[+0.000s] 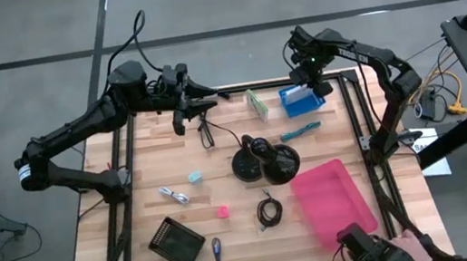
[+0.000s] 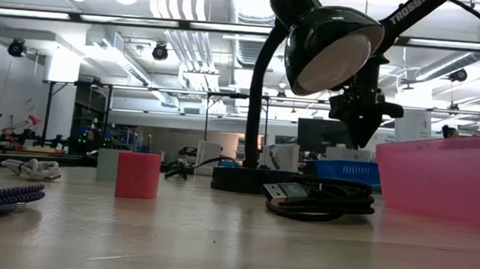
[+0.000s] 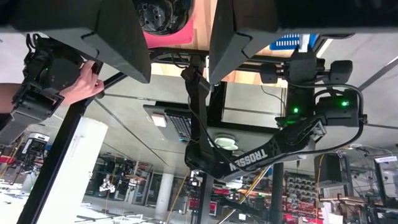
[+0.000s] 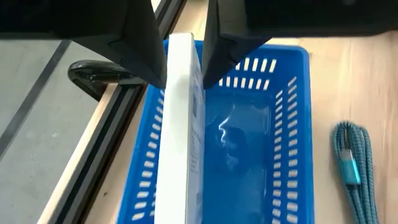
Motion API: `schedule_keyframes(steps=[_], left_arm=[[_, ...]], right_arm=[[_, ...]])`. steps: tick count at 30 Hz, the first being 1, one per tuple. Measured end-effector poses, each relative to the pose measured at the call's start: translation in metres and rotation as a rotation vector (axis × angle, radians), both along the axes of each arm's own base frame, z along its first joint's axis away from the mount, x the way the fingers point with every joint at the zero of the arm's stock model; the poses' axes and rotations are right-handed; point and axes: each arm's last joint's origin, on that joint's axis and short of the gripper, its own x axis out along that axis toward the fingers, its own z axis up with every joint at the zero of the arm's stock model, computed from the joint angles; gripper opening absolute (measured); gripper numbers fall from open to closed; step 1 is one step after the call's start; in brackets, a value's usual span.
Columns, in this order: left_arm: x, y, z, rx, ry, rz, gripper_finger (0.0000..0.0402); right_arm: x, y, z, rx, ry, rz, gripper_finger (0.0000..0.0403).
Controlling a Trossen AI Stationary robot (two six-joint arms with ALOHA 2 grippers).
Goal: Pick and place items into bin
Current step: Put the left white card reader box into the blue bin, then put the white card reader box into the blue bin
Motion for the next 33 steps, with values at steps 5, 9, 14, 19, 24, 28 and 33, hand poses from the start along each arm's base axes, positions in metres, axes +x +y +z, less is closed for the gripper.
schedule_keyframes(steps=[5, 9, 14, 19, 24, 28, 33], left_arm=[[0.000, 0.000, 0.000, 0.000, 0.000, 0.000, 0.0147], [0.000, 0.000, 0.000, 0.000, 0.000, 0.000, 0.0147], [0.000, 0.000, 0.000, 0.000, 0.000, 0.000, 0.0147], [0.000, 0.000, 0.000, 0.000, 0.000, 0.000, 0.0147], [0.000, 0.000, 0.000, 0.000, 0.000, 0.000, 0.0147], [0.000, 0.000, 0.000, 0.000, 0.000, 0.000, 0.0147], [0.000, 0.000, 0.000, 0.000, 0.000, 0.000, 0.0147]], right_arm=[[0.003, -0.001, 0.007, -0.010, -0.019, -0.047, 0.0106], [0.005, -0.002, 0.018, -0.026, -0.057, -0.104, 0.0109], [0.008, -0.001, 0.040, 0.013, -0.216, -0.243, 0.0102], [0.009, 0.002, 0.057, 0.043, -0.316, -0.333, 0.0091], [0.010, 0.007, 0.069, 0.136, -0.449, -0.375, 0.0082], [0.011, 0.011, 0.081, 0.217, -0.587, -0.369, 0.0078], [0.013, 0.015, 0.091, 0.324, -0.718, -0.358, 0.0077]])
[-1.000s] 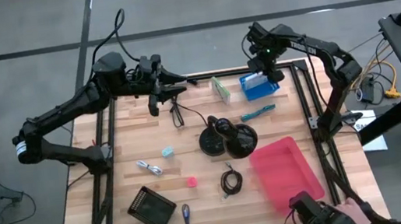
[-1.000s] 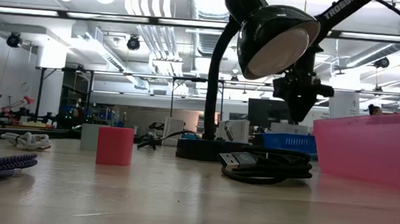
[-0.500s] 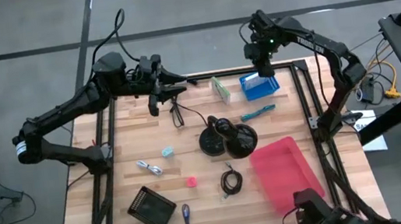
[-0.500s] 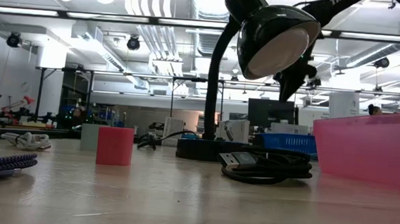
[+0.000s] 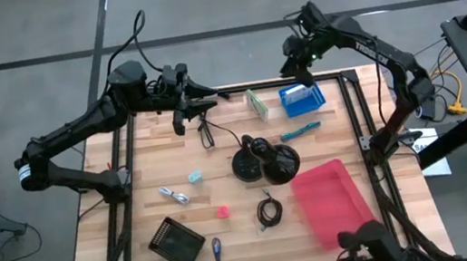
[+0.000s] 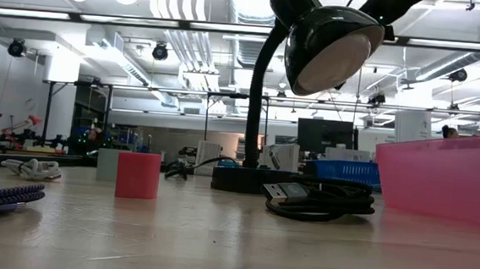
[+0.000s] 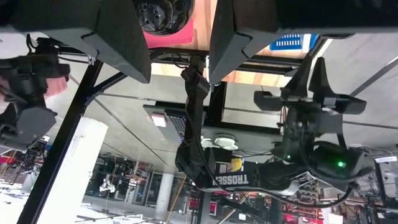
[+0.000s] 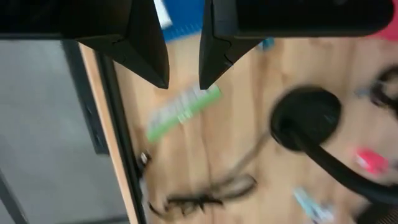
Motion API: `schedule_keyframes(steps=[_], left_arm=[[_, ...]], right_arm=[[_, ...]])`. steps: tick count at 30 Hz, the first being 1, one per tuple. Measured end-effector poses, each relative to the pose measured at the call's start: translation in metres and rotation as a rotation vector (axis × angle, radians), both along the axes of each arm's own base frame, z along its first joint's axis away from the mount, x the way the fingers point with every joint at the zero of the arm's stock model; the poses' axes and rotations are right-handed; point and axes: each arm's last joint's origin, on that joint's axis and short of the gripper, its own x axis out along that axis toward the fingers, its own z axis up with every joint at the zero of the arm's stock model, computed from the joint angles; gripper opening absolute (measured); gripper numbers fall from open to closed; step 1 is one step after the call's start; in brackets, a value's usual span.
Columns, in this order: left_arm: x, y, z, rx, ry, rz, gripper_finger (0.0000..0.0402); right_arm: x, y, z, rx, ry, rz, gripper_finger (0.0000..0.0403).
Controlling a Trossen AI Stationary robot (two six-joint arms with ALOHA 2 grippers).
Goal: Pick and place items into bin
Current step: Put the white card reader box into the blue bin
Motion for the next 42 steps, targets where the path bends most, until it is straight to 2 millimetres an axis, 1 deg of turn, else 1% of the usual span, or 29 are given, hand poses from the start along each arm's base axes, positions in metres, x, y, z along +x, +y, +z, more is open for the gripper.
schedule_keyframes(steps=[6, 10, 16, 19, 22, 25, 32, 36, 38, 42], left_arm=[[0.000, 0.000, 0.000, 0.000, 0.000, 0.000, 0.0147], [0.000, 0.000, 0.000, 0.000, 0.000, 0.003, 0.0147], [0.000, 0.000, 0.000, 0.000, 0.000, 0.004, 0.0147], [0.000, 0.000, 0.000, 0.000, 0.000, 0.006, 0.0147], [0.000, 0.000, 0.000, 0.000, 0.000, 0.007, 0.0147], [0.000, 0.000, 0.000, 0.000, 0.000, 0.008, 0.0147], [0.000, 0.001, 0.000, 0.000, 0.000, 0.045, 0.0147], [0.000, 0.002, 0.000, 0.000, 0.000, 0.058, 0.0147], [0.000, 0.002, 0.000, 0.000, 0.000, 0.057, 0.0147], [0.000, 0.002, 0.000, 0.000, 0.001, 0.057, 0.0147]], right_arm=[[0.004, 0.004, 0.013, 0.094, -0.223, 0.090, 0.0077], [0.005, 0.005, 0.020, 0.137, -0.325, 0.138, 0.0074], [0.004, 0.007, 0.026, 0.130, -0.356, 0.149, 0.0068], [0.004, 0.007, 0.026, 0.158, -0.349, 0.126, 0.0068], [0.004, 0.007, 0.027, 0.210, -0.330, 0.058, 0.0068], [0.008, 0.006, 0.026, 0.242, -0.265, -0.077, 0.0068], [0.016, 0.006, 0.023, 0.218, -0.081, -0.540, 0.0068], [0.022, 0.011, 0.025, 0.236, -0.077, -0.573, 0.0068], [0.025, 0.016, 0.027, 0.278, -0.070, -0.588, 0.0068], [0.033, 0.027, 0.031, 0.293, -0.063, -0.504, 0.0073]])
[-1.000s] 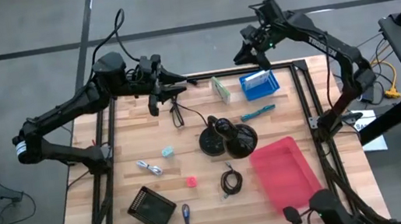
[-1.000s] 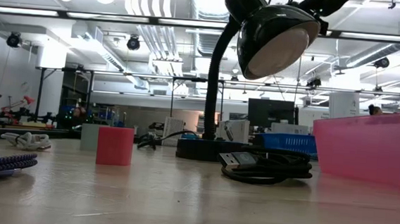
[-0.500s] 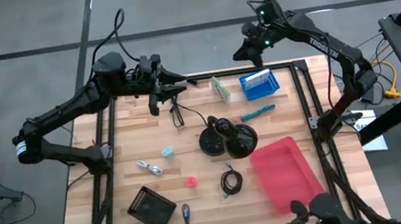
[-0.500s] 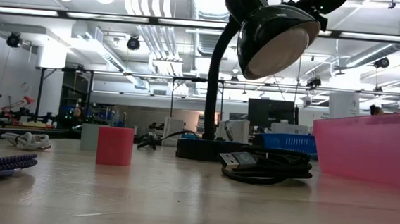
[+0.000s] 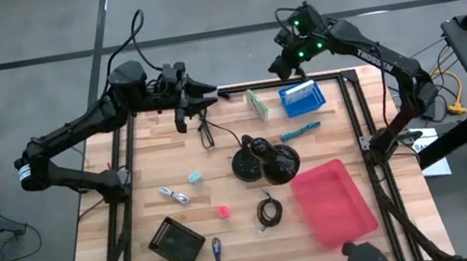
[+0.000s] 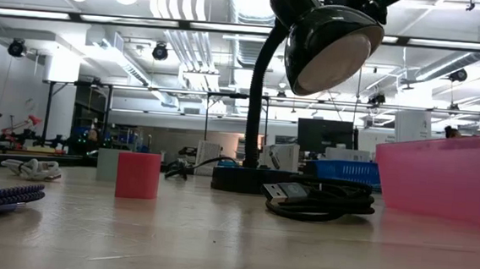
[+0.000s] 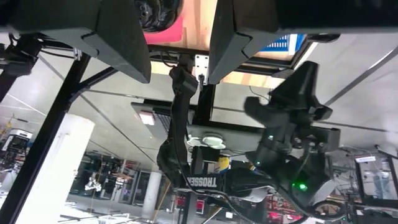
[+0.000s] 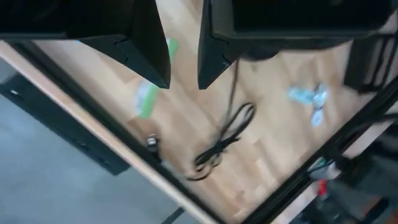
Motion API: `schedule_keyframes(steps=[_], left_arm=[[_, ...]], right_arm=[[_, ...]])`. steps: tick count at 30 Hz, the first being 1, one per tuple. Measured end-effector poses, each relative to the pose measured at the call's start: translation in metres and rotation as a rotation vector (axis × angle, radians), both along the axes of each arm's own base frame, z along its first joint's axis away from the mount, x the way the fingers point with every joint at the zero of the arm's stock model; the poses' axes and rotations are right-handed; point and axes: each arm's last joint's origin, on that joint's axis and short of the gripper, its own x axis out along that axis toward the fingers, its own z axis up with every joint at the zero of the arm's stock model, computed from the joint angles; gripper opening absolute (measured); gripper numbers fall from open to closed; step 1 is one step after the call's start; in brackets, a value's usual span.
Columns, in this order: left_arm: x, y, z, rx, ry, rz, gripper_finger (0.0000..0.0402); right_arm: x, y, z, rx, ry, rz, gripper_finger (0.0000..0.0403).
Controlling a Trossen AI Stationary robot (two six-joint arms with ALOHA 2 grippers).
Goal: Pick and place items into bin
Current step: Put the white card reader box into the blue bin
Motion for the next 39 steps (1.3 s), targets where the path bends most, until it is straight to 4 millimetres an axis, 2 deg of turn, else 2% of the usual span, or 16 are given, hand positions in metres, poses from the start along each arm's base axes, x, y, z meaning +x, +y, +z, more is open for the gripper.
schedule_keyframes(steps=[3, 8, 13, 18, 27, 39], left_arm=[[0.000, 0.000, 0.000, 0.003, 0.000, 0.001, 0.0147], [0.000, 0.000, 0.000, 0.054, 0.000, 0.000, 0.0147], [0.000, 0.000, 0.000, 0.057, 0.001, 0.000, 0.0147], [0.000, 0.000, 0.000, 0.057, 0.001, 0.000, 0.0147], [0.000, 0.000, 0.000, 0.058, 0.000, 0.000, 0.0147], [0.000, 0.000, 0.000, 0.086, -0.001, 0.000, 0.0147]], right_arm=[[0.006, 0.008, 0.002, 0.006, 0.001, 0.043, 0.0098], [0.015, 0.016, 0.000, 0.009, 0.021, 0.048, 0.0167], [0.022, 0.011, -0.012, 0.038, 0.072, -0.011, 0.0230], [0.030, 0.008, -0.026, 0.073, 0.121, -0.008, 0.0268], [0.045, -0.002, -0.054, 0.036, 0.248, -0.057, 0.0283], [0.063, 0.003, -0.078, 0.048, 0.336, -0.028, 0.0270]])
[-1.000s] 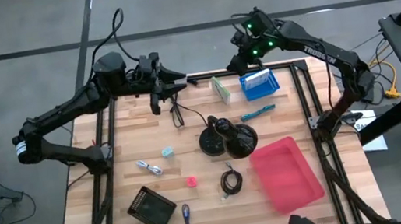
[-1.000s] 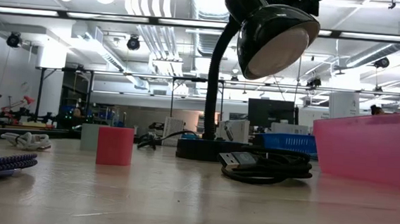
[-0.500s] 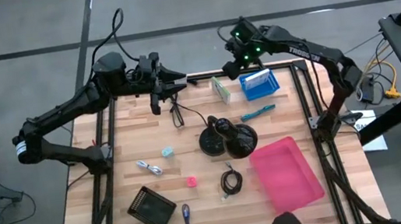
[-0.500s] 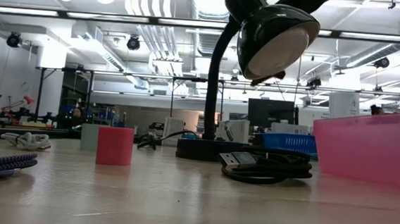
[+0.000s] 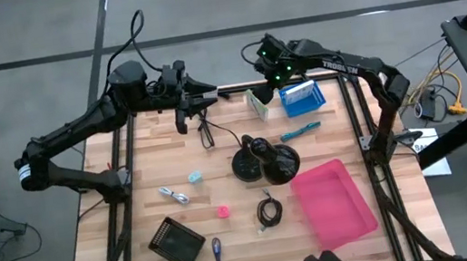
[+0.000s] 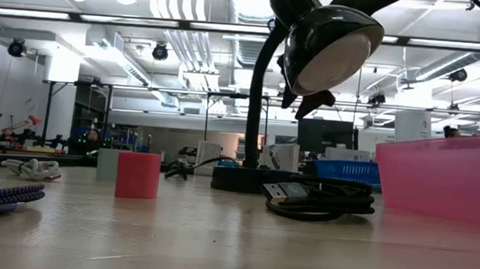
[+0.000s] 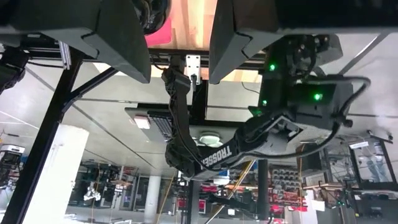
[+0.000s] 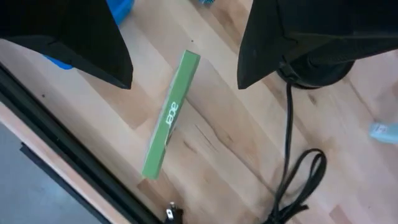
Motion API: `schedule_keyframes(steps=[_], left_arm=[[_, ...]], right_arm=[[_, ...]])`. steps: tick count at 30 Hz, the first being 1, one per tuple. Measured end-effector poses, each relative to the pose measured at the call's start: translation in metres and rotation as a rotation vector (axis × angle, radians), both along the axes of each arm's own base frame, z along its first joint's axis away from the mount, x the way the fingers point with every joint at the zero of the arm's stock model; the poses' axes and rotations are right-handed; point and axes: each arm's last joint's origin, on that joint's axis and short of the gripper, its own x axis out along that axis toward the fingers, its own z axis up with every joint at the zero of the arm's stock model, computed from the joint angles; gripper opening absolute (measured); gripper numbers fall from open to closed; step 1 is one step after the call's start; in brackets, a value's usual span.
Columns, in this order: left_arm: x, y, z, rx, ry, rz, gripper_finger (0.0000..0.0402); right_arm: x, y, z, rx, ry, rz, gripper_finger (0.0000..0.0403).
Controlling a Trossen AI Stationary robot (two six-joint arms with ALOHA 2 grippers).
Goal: Pick and place items into bin
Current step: Put the white card reader box into the blue bin
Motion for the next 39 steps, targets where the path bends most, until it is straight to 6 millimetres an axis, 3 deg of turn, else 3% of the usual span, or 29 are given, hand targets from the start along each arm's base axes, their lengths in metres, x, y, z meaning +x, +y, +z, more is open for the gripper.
schedule_keyframes(steps=[11, 26, 39], left_arm=[[0.000, 0.000, 0.000, -0.006, 0.001, 0.000, 0.0147], [0.000, 0.000, 0.000, -0.008, 0.001, 0.000, 0.0147], [0.000, 0.000, 0.000, -0.007, 0.001, 0.000, 0.0147]], right_arm=[[0.015, 0.001, -0.030, 0.057, 0.075, -0.006, 0.0255], [0.023, -0.001, -0.051, 0.034, 0.166, -0.034, 0.0250], [0.026, 0.000, -0.056, 0.031, 0.181, -0.029, 0.0247]])
